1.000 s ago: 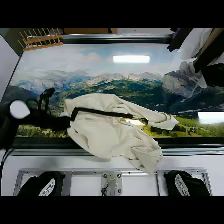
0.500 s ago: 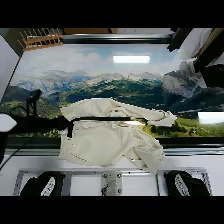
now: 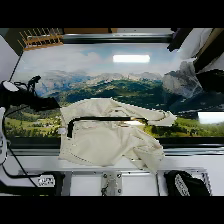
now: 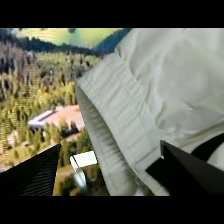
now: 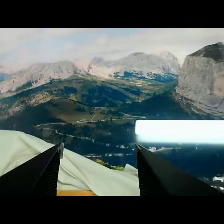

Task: Fold the clothes and pants, and hang the long-sleeved shirts on hangers.

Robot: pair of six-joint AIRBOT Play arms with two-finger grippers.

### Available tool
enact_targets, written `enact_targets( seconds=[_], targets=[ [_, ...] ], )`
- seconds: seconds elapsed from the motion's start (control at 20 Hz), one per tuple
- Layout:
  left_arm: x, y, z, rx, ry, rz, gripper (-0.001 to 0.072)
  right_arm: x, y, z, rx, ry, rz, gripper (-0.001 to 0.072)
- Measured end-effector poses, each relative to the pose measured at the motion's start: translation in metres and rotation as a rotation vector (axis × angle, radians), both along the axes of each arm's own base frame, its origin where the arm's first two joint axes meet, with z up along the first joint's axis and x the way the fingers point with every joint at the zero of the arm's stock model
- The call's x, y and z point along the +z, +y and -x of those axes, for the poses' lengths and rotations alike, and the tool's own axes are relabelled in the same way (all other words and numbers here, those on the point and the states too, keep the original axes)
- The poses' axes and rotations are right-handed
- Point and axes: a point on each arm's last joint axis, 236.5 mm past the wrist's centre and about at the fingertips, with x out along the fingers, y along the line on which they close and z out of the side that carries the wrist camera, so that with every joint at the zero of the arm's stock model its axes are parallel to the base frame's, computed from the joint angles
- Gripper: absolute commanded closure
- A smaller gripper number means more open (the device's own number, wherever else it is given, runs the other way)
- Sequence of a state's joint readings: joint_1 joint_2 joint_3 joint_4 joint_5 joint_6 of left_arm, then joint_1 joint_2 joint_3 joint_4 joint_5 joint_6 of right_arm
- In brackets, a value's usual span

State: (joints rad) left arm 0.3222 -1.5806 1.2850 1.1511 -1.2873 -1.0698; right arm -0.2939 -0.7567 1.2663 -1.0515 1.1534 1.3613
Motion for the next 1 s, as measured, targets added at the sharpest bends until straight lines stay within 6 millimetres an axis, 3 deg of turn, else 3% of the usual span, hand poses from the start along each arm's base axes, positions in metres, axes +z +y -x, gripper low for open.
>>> enact_targets(
  seconds=[0.2, 0.4, 0.45, 0.55, 0.6, 0.8, 0.9, 1.0],
  targets=[
    [-0.035, -0.006, -0.023, -0.100, 0.041, 0.018, 0.0005, -0.004, 0.002, 0.003, 0.009, 0.018, 0.000, 0.0222],
    [-0.055, -0.022, -0.024, -0.179, 0.086, 0.039, 0.0006, -0.008, 0.004, 0.006, 0.019, 0.040, -0.001, 0.0222],
    [-0.056, -0.027, -0.022, -0.196, 0.095, 0.044, 0.0090, -0.009, 0.004, 0.006, 0.021, 0.045, -0.001, 0.0222],
    [-0.059, -0.034, -0.016, -0.223, 0.122, 0.056, 0.0529, -0.011, 0.004, 0.006, 0.023, 0.051, -0.002, 0.0222],
    [-0.059, -0.036, -0.014, -0.232, 0.130, 0.061, 0.0687, -0.013, 0.004, 0.006, 0.024, 0.059, -0.004, 0.0222],
    [-0.040, -0.035, -0.017, -0.234, 0.091, 0.047, 0.0688, -0.039, -0.007, 0.002, -0.001, 0.126, 0.021, 0.0222],
    [-0.020, -0.026, -0.026, -0.212, 0.024, 0.021, 0.0688, -0.073, -0.023, 0.004, -0.053, 0.217, 0.039, 0.0222],
    [0.001, -0.017, -0.032, -0.191, -0.034, -0.002, 0.0688, -0.120, -0.041, 0.009, -0.121, 0.347, 0.044, 0.0221]
  ],
)
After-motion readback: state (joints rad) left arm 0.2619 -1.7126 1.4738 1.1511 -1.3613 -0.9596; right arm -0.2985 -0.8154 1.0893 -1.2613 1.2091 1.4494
